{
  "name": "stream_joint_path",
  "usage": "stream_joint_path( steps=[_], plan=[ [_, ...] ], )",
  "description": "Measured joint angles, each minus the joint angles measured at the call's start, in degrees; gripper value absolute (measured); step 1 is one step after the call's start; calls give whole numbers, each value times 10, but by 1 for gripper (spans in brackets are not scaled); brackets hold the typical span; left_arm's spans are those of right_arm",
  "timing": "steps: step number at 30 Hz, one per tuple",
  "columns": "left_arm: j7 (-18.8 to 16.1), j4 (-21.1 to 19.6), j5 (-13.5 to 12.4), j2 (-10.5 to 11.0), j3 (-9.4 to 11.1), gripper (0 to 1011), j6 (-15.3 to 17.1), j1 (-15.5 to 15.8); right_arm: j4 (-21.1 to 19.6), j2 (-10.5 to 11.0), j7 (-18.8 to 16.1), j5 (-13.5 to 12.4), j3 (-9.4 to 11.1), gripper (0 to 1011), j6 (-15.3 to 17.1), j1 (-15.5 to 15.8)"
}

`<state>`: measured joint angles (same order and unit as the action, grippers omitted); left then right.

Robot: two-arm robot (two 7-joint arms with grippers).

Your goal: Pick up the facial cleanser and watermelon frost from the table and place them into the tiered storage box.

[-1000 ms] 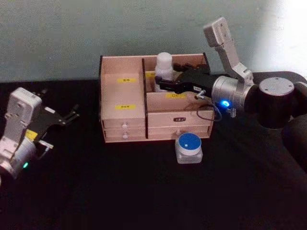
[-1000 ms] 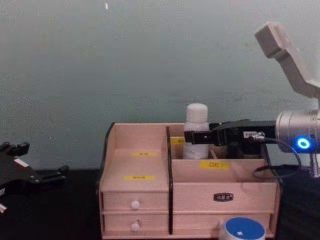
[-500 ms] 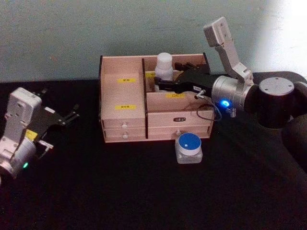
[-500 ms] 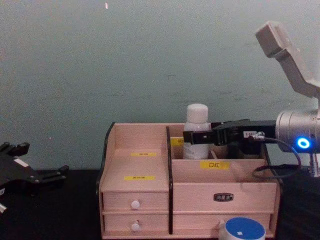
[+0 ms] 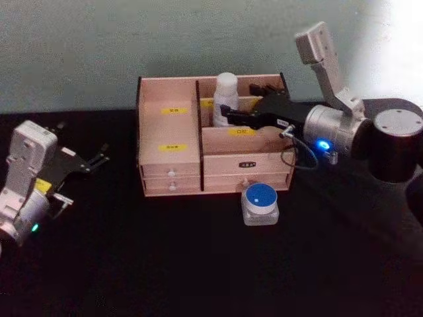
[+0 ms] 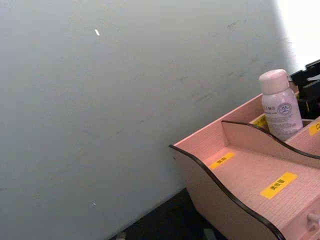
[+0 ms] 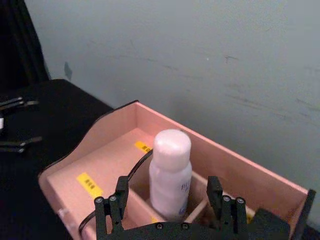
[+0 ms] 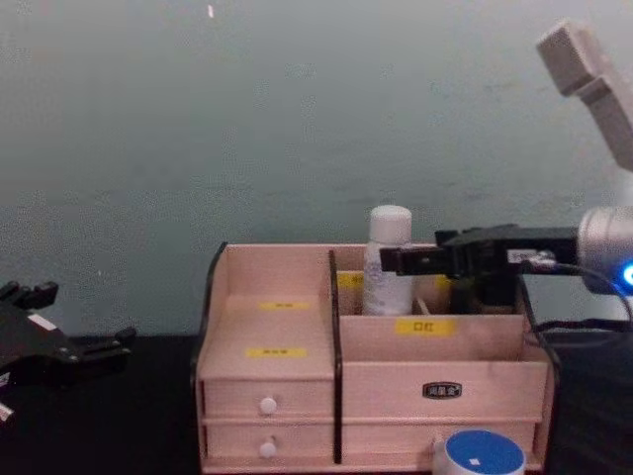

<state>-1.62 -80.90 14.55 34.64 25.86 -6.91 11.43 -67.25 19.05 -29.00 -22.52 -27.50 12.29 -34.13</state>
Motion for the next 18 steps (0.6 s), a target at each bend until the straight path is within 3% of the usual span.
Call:
stream_joint_path(
  steps=[9,18],
  plan=[
    [0,0,0,0,0,1001,0,0,-87,50,-11,-23,9,1000,29,54],
    [0,0,0,0,0,1001,0,0,-178,123,-31,-55,13,1000,44,126]
  ],
)
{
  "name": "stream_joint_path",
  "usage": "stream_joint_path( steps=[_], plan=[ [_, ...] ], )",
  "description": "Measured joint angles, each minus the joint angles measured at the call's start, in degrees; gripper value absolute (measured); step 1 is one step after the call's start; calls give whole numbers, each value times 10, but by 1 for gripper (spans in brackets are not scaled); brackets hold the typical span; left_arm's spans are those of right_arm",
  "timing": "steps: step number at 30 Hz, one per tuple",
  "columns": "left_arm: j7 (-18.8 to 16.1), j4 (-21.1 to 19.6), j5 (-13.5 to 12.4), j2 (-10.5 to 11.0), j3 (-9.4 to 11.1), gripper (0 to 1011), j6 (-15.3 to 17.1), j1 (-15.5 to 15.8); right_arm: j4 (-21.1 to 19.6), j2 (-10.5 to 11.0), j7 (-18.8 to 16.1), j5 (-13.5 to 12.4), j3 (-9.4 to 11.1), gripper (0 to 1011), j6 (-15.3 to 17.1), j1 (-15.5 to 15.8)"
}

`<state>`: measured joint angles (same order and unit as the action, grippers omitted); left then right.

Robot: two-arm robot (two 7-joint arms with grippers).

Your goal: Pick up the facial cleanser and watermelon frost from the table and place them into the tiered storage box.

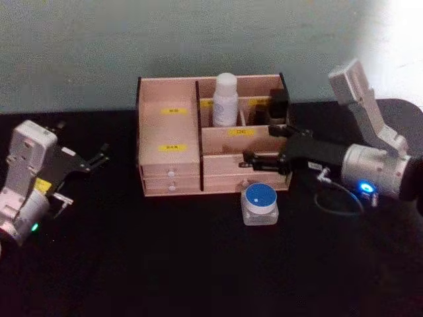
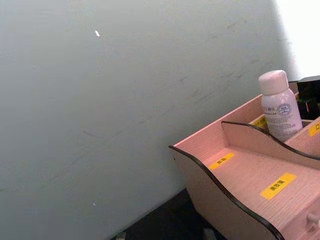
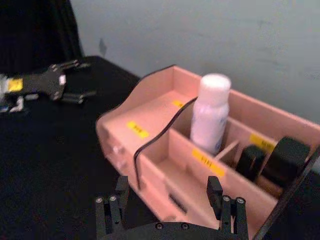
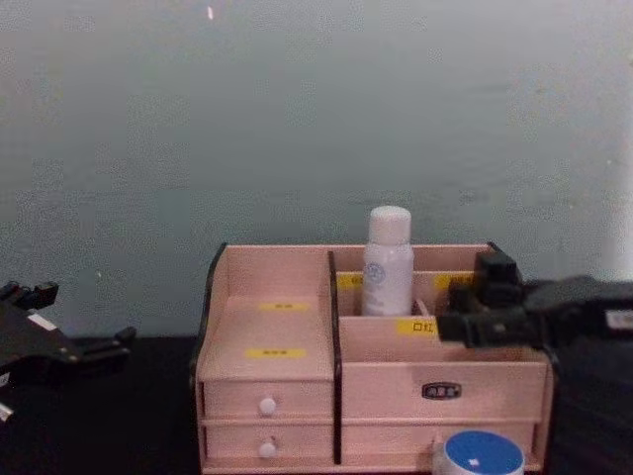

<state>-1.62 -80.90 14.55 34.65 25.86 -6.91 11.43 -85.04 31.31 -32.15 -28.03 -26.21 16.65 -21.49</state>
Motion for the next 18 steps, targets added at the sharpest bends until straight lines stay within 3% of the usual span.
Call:
stream_joint_path(
  steps=[9,18],
  plan=[
    [0,0,0,0,0,1002,0,0,-36,46,-9,-13,-10,1000,1,38],
    [0,0,0,0,0,1001,0,0,-52,73,-13,-13,-23,1000,-2,55]
  ],
)
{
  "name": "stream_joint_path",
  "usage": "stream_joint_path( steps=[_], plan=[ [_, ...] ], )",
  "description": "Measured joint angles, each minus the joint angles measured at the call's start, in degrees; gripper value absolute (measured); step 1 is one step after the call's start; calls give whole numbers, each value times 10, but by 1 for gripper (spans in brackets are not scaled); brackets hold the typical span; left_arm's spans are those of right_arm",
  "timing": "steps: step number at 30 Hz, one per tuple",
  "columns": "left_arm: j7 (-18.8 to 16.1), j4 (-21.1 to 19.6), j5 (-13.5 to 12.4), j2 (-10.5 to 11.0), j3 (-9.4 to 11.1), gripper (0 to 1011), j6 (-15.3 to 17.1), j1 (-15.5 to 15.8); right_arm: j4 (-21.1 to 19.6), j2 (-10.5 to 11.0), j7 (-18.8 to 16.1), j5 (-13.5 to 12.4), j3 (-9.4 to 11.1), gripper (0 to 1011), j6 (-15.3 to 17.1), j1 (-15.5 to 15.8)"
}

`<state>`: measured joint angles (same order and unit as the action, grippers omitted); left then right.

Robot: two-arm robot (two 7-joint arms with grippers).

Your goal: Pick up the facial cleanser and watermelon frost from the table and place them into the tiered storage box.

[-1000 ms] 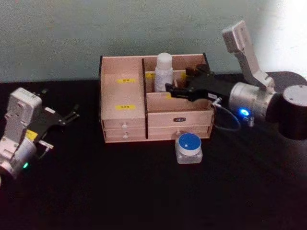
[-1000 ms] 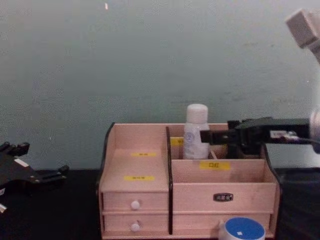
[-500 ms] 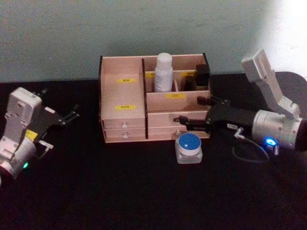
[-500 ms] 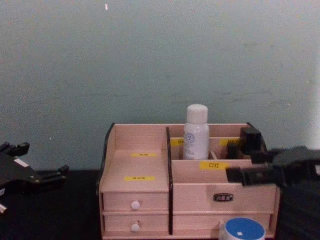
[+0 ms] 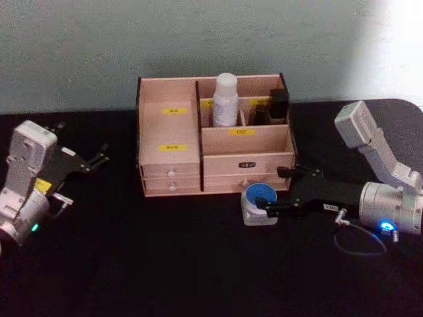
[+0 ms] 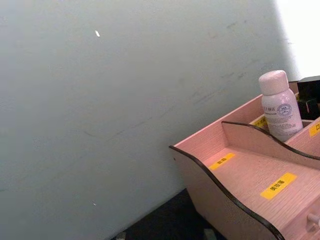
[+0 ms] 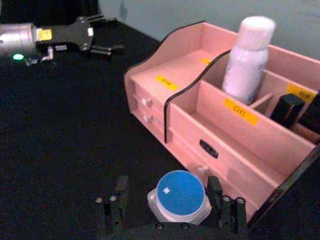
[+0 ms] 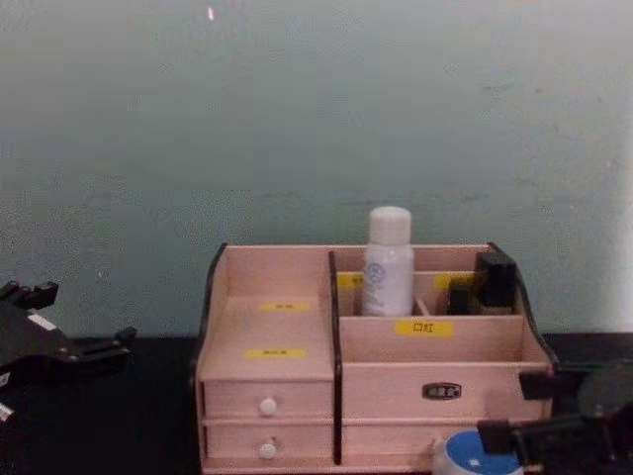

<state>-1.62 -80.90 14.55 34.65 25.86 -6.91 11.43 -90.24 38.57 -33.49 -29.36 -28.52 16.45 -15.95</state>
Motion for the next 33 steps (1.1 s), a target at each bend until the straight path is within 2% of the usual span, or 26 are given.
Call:
stream_joint_path(
  steps=[6,15,33],
  plan=[
    [0,0,0,0,0,1001,0,0,-7,13,-4,10,-12,1000,-5,5],
    [0,0,0,0,0,1001,0,0,-3,17,7,28,-17,1000,-9,12],
    [0,0,0,0,0,1001,0,0,37,-7,5,35,-21,1000,-4,-1]
  ],
)
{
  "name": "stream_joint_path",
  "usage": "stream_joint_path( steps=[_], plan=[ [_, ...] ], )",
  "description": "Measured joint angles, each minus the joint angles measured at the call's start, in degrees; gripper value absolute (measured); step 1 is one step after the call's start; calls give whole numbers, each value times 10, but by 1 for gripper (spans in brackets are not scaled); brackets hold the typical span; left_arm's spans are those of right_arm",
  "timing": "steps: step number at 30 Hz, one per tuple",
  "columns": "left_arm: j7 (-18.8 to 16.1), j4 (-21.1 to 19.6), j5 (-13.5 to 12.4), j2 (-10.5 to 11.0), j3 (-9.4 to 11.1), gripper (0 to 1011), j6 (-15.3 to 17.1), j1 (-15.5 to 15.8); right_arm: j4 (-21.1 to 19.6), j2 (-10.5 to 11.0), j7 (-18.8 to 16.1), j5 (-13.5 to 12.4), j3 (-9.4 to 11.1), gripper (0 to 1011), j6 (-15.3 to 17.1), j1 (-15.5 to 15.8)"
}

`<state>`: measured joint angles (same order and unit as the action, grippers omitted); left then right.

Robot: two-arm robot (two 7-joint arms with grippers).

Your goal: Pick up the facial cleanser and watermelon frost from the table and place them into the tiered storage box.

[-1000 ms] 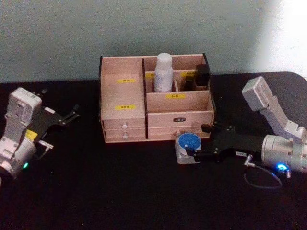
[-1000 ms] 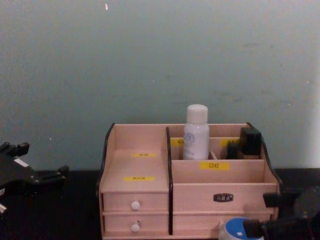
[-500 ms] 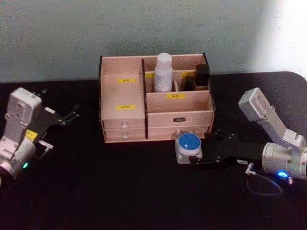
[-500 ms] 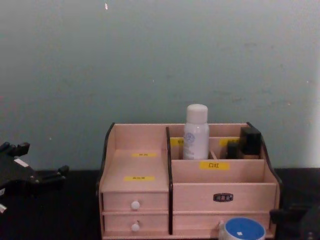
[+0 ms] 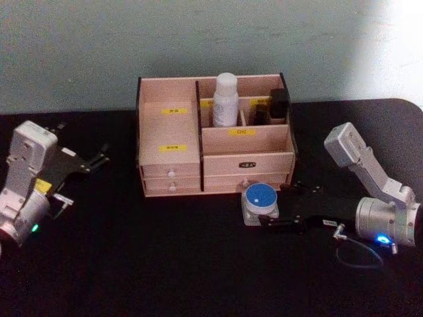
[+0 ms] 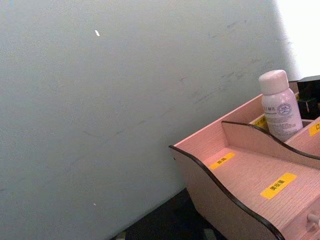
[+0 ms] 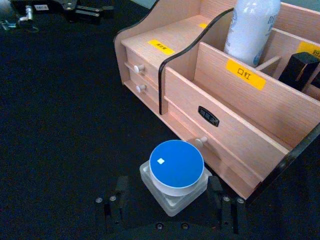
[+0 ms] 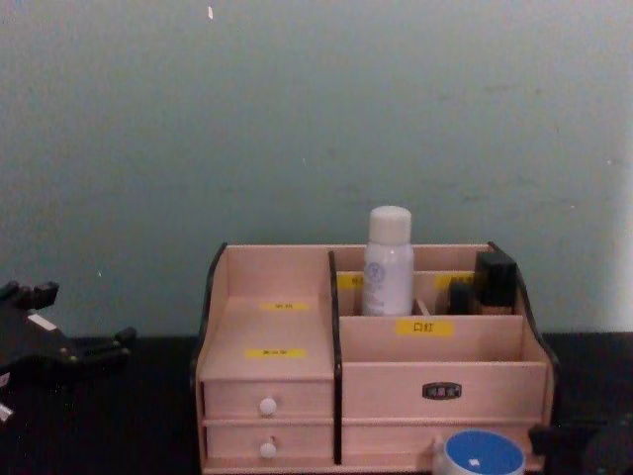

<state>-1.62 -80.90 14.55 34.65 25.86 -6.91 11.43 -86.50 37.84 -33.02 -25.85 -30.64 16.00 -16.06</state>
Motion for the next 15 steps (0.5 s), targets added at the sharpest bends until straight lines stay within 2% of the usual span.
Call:
stream_joint_path(
  steps=[15],
  plan=[
    [0,0,0,0,0,1001,0,0,28,-22,-1,7,-5,1000,0,-18]
  ],
)
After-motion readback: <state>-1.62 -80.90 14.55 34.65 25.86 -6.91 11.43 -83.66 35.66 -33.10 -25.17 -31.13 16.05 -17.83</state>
